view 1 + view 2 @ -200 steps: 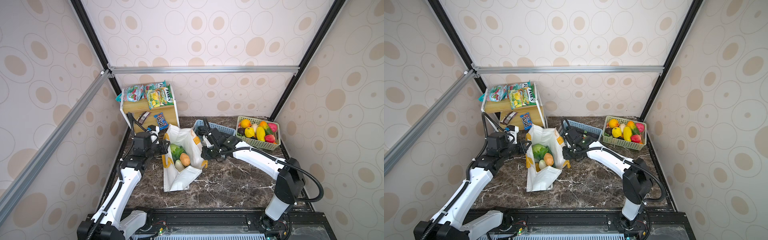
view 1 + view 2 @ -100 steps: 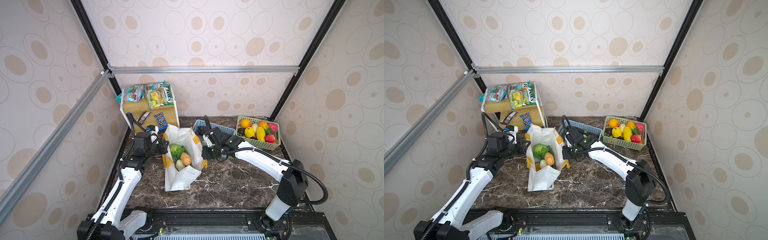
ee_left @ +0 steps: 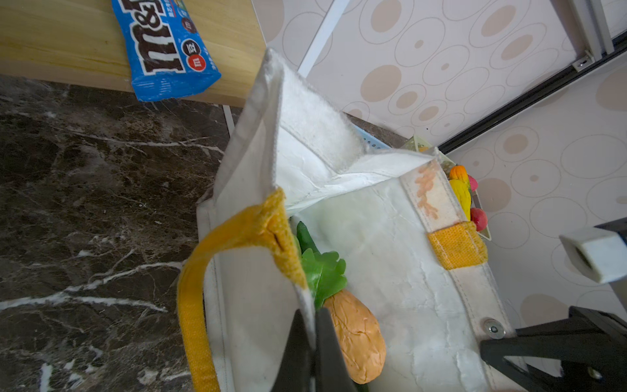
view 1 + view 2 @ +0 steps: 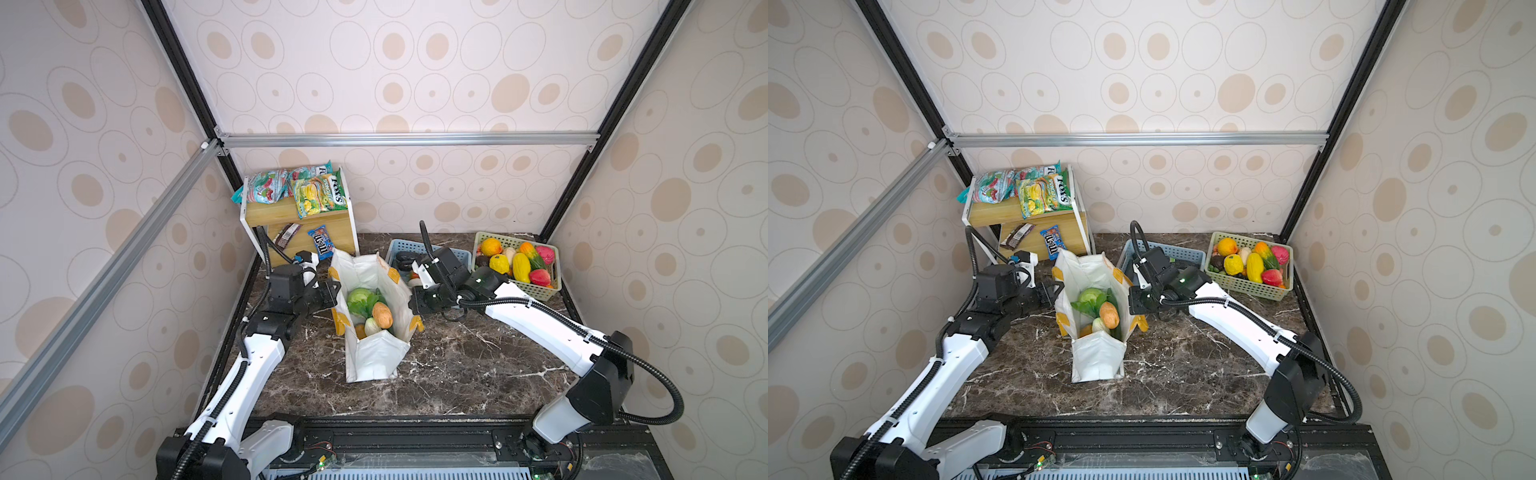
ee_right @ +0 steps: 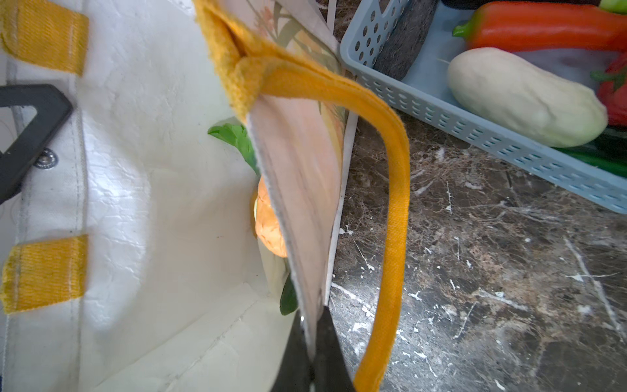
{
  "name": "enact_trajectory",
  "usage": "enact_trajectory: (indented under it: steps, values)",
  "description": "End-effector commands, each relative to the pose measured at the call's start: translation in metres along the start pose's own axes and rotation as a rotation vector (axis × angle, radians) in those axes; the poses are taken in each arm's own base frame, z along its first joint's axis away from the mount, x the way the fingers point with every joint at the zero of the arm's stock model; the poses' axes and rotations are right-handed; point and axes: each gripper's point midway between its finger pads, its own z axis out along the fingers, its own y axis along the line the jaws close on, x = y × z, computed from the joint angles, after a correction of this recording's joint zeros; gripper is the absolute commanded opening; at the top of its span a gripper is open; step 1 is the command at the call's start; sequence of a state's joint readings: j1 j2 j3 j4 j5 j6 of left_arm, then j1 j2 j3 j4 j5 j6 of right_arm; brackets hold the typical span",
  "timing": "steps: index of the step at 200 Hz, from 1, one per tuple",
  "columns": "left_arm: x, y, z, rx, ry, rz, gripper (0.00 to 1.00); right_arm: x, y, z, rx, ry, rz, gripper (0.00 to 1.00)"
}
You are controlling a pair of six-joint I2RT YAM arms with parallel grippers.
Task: Place the food into the grocery bag and tie it
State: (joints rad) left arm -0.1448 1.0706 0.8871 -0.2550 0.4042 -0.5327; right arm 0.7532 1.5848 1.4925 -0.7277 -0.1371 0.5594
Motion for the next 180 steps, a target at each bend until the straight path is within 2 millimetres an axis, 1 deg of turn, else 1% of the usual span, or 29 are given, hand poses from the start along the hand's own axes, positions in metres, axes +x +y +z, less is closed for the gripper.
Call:
enact_trajectory:
  steps: [1,21,44,53,65,79,86,113,133,147,167,180]
  values:
    - [-0.011,-0.015,0.001,0.05,-0.046,0.012,0.0,-0.014,0.005,-0.028,-0.003,-0.077,-0.018,0.0]
    - [0.0,-0.022,0.005,0.068,-0.029,0.003,0.0,-0.014,-0.005,-0.03,0.034,-0.067,-0.018,0.0]
    - [0.014,-0.029,0.008,0.083,-0.004,-0.015,0.0,-0.012,-0.021,-0.027,0.062,-0.047,-0.006,0.02]
    - [0.019,-0.027,0.009,0.073,0.008,-0.021,0.0,-0.01,-0.025,-0.024,0.063,-0.039,-0.001,0.03]
    - [0.023,-0.023,0.008,0.052,0.012,-0.025,0.0,-0.008,-0.027,-0.019,0.065,-0.026,-0.002,0.05]
    - [0.025,-0.017,0.007,0.025,0.012,-0.021,0.0,-0.008,-0.029,-0.018,0.068,-0.02,-0.001,0.08]
    - [0.026,-0.016,0.006,0.016,0.014,-0.021,0.0,-0.009,-0.027,-0.019,0.063,-0.021,-0.004,0.11]
    - [0.026,-0.016,0.005,0.02,0.014,-0.02,0.0,-0.015,-0.023,-0.034,0.049,-0.031,-0.024,0.32]
    - [0.028,-0.014,0.005,0.011,0.013,-0.021,0.0,-0.02,-0.027,-0.05,0.026,-0.033,-0.005,0.48]
    - [0.028,-0.014,0.006,0.01,0.017,-0.024,0.0,-0.025,-0.032,-0.061,0.003,-0.052,0.026,0.58]
    - [0.027,-0.015,0.008,0.012,0.031,-0.009,0.0,-0.034,-0.048,-0.073,0.01,-0.077,0.063,0.66]
    - [0.027,-0.014,0.008,0.006,0.032,-0.001,0.0,-0.039,-0.07,-0.076,0.066,-0.09,0.079,0.7]
